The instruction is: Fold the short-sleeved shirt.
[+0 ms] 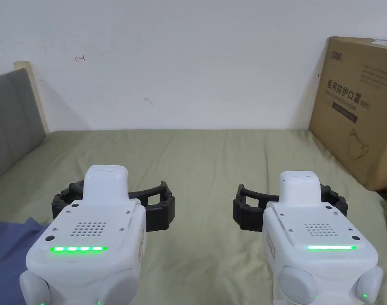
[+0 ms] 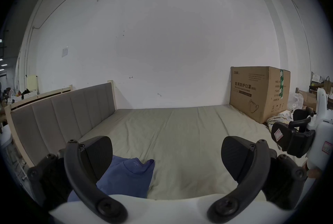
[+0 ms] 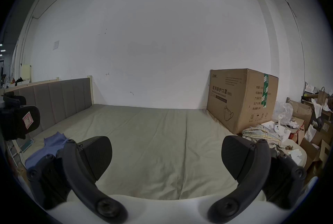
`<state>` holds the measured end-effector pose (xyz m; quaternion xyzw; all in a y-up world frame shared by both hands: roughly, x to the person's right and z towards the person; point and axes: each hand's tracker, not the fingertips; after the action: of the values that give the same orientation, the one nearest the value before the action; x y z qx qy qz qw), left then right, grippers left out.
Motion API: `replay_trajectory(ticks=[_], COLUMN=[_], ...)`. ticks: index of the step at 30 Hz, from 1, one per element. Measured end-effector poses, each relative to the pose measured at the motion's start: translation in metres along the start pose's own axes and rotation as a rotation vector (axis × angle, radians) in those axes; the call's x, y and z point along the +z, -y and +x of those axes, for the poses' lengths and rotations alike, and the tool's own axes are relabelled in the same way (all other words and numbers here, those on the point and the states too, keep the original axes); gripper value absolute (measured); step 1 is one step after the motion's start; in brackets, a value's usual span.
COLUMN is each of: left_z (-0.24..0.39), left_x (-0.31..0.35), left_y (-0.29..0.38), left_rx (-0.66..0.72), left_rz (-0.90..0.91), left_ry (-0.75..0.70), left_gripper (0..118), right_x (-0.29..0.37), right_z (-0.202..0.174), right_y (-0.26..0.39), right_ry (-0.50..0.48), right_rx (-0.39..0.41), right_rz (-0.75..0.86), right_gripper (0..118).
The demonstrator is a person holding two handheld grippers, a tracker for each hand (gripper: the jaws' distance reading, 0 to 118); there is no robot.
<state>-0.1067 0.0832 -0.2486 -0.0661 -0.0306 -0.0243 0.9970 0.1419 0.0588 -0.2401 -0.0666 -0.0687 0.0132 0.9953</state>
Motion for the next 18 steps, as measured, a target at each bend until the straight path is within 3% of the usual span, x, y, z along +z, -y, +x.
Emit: replay_trajectory(ticks=[8, 18], left_z=[-0.0007, 0.0017], left_x=[0.0019, 0.0004], left_y=[-0.0014, 0.0037], left_rx=[0.003, 0.002], left_rz=[0.004, -0.006], left_ry=[0.001, 0.000], left_gripper=[118, 118], right_x=[0.0022, 0.0028], right_z=[0.0040, -0.0007], right_y=[-0.0009, 0.0007], right_ry=[-0.002, 0.004], right_rx=[-0.022, 0.007], right_rz=[-0.003, 0.002], right_gripper=[118, 118])
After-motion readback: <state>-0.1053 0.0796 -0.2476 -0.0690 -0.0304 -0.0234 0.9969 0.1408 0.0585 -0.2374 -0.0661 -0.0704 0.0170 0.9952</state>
